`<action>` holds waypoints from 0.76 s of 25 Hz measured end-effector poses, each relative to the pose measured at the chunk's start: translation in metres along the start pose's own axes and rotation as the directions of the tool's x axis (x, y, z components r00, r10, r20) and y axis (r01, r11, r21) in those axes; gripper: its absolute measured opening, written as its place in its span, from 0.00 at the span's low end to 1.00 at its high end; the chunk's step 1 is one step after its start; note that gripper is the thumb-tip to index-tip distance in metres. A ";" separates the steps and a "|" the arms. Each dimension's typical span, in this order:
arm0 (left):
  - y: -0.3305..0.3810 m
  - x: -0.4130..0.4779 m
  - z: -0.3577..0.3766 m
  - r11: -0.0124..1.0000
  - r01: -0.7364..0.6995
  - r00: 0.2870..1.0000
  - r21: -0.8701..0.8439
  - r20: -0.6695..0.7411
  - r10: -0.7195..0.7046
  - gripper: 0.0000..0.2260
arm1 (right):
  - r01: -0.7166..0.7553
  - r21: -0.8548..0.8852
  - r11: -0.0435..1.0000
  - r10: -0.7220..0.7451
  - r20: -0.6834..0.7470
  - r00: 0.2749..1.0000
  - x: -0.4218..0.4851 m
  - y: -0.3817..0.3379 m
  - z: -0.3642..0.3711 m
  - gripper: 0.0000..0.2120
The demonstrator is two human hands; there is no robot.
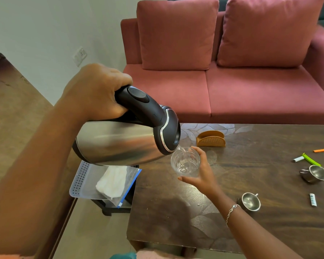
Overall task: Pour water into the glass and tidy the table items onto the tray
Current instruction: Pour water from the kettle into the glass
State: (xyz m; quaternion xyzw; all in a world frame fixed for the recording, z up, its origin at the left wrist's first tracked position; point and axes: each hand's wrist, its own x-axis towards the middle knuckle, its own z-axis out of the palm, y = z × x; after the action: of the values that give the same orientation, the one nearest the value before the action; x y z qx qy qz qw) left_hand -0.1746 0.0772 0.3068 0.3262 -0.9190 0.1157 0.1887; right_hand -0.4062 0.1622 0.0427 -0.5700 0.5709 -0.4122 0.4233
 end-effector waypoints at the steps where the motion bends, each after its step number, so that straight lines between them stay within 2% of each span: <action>1: 0.000 0.000 0.000 1.000 -0.002 1.000 0.000 0.001 0.002 0.14 | -0.003 -0.002 1.000 0.003 0.004 1.000 0.000 0.001 0.000 0.44; 19: -0.001 0.002 0.000 0.999 0.004 1.000 0.034 0.016 -0.004 0.15 | -0.019 -0.020 1.000 0.019 0.004 1.000 -0.003 0.006 -0.002 0.44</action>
State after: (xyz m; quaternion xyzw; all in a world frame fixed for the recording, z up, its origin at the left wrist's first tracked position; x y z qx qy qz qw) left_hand -0.1754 0.0754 0.3078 0.3321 -0.9177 0.1282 0.1763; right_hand -0.4097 0.1653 0.0380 -0.5695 0.5796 -0.4014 0.4226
